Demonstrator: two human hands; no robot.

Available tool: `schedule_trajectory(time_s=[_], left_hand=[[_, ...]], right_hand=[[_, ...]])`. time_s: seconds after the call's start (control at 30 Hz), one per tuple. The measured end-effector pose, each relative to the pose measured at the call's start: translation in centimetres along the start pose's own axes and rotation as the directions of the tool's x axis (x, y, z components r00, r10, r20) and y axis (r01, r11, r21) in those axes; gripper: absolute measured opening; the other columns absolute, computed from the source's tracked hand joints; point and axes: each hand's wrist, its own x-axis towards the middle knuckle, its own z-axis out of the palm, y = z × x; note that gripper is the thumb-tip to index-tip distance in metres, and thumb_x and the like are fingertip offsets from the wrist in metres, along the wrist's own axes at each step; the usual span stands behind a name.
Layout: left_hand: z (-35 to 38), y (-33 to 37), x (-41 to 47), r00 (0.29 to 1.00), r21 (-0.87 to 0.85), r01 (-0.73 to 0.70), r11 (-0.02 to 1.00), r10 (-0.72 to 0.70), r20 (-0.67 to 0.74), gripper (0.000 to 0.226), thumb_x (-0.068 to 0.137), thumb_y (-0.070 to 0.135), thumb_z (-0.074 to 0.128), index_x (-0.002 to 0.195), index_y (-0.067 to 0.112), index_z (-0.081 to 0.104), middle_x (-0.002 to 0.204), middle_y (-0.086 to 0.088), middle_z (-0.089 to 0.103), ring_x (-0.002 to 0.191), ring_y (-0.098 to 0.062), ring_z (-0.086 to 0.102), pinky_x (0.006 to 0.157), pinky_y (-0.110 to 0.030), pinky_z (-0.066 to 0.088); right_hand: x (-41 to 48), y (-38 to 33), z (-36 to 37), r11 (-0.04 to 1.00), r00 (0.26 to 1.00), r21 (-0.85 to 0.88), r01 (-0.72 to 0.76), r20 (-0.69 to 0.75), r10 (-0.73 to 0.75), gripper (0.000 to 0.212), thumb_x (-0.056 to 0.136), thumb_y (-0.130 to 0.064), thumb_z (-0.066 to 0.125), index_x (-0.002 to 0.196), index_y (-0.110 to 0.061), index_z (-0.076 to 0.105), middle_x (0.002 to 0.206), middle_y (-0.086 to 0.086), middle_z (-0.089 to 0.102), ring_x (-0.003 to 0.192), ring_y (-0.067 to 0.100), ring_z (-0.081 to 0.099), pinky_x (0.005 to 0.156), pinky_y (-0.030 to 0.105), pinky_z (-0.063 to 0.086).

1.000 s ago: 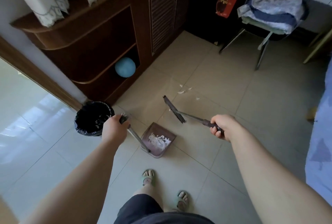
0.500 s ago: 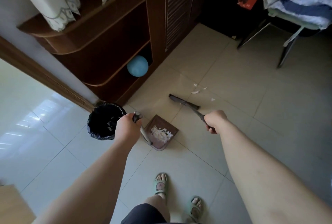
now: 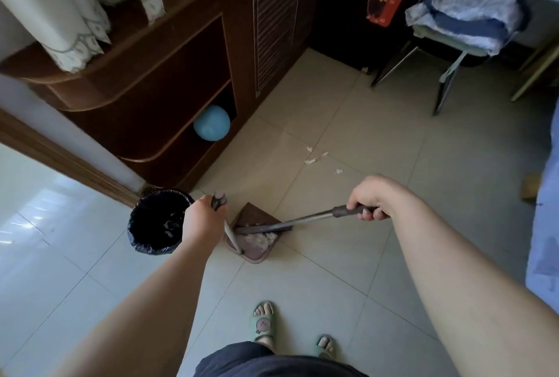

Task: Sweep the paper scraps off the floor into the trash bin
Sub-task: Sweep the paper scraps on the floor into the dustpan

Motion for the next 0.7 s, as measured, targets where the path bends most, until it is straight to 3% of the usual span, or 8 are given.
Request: schedule_trajectory(time_s=[0.17,0.33,0.47,0.7], left_hand=[[-0.4,0.0,0.1,1.0,-0.022,-0.015,1.0,0.015,-0.005,0.018,0.091,0.021,0.059,0.101,0.007,0.062,0.084,-0.009,0.062,0.071,-0.023,0.053,0.062,-0.028,0.039],[-0.6,0.5,0.2,0.999,0.014,-0.043,0.999,0.043,0.001,0.02,0.091,0.024,0.058,0.101,0.007,0.062,0.087,-0.01,0.064,0.076,-0.025,0.056,0.063,-0.029,0.04],[-0.5,1.8,0.3,0.994,0.044,-0.1,0.994,0.098,0.054,0.023,0.091,0.024,0.059,0.108,0.008,0.061,0.098,-0.012,0.066,0.086,-0.027,0.06,0.072,-0.032,0.048],[0.9,4.0,0.9,0.994,0.076,-0.092,0.993,0.087,0.065,0.024,0.091,0.022,0.058,0.109,0.006,0.061,0.093,-0.011,0.064,0.087,-0.028,0.06,0.074,-0.034,0.049]], right_hand=[[-0.7,0.4,0.0,1.0,0.997,-0.007,0.02,-0.08,-0.021,0.008,0.093,-0.007,0.047,0.086,-0.006,0.045,0.064,0.012,0.049,0.019,0.009,0.034,0.032,0.006,0.018],[0.2,1.6,-1.6,0.995,0.991,0.096,0.035,-0.131,-0.022,0.003,0.092,-0.007,0.048,0.089,-0.005,0.048,0.064,0.012,0.049,0.02,0.01,0.034,0.032,0.006,0.018],[1.9,3.1,-2.5,0.976,0.993,0.217,0.019,-0.12,0.007,0.014,0.092,-0.006,0.046,0.078,-0.005,0.047,0.06,0.01,0.045,0.022,0.01,0.033,0.033,0.007,0.017],[5.6,4.7,-1.2,0.925,0.994,0.38,-0.013,-0.091,0.052,0.023,0.091,-0.001,0.045,0.07,-0.008,0.043,0.058,0.006,0.038,0.022,0.009,0.031,0.032,0.006,0.018]])
